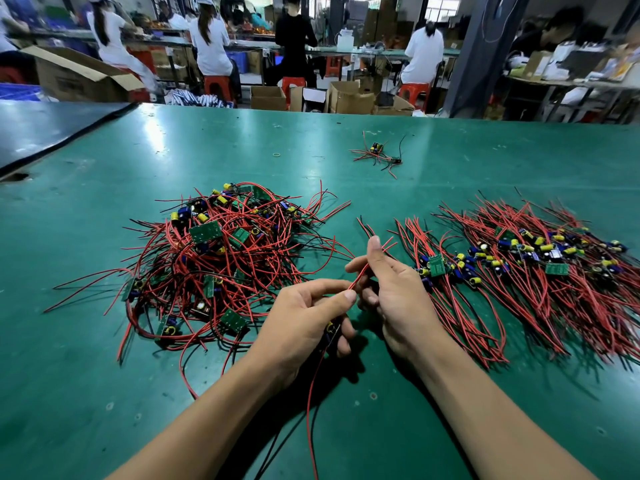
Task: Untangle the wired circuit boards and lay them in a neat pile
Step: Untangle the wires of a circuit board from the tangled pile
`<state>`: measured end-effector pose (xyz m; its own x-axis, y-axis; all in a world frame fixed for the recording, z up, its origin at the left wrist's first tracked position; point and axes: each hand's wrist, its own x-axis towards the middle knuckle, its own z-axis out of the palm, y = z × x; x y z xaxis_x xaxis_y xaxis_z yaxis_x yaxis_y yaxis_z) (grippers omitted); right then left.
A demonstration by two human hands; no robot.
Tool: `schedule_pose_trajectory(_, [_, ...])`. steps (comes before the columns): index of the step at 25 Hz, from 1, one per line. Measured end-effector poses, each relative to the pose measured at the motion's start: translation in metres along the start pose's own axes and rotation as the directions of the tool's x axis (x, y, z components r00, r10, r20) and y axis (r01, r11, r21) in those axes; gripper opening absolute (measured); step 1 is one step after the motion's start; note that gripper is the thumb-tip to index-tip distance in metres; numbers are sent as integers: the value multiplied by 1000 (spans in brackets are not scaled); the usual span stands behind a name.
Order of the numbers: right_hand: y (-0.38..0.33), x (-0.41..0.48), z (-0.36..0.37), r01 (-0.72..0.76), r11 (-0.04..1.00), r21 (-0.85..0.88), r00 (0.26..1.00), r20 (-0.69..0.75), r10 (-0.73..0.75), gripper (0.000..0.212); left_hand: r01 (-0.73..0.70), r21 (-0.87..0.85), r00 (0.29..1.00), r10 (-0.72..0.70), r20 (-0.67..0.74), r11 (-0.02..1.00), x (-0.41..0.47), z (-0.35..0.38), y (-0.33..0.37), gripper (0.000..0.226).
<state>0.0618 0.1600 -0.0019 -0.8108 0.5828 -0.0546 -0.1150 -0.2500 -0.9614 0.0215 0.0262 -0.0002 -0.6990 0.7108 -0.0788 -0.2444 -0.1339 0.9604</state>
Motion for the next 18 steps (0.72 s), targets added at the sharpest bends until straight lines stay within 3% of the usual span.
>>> schedule_pose_trajectory(3, [-1, -3, -4, -84, 996, -17, 989, 120, 85, 46, 12, -28, 1000, -12, -4, 1000, 2, 1, 0, 19])
schedule_pose_trajectory(6, [-1, -10, -6, -211, 977, -21, 897, 393, 202, 49, -2, -22, 1000, 1, -19, 1000, 2, 1, -1, 25])
schedule_pose_trajectory(8, [-3, -12, -7, -232, 973, -15, 862, 459, 213, 45, -18, 11, 999, 19, -40, 1000, 2, 1, -2, 25])
schedule_pose_trajectory(12, [1, -10, -6, -153, 988, -10, 917, 371, 146, 41, -33, 71, 996, 38, -74, 997, 1, -1, -3, 25])
schedule_pose_trajectory(15, [5, 0, -10, 25, 976, -216, 992, 125, 2, 38, -63, 151, 996, 72, -56, 987, -1, 1, -2, 22])
schedule_pose_trajectory(18, [3, 8, -15, 61, 941, -332, 998, 5, -64, 40, -78, 192, 996, 85, -30, 978, -2, 2, -1, 22])
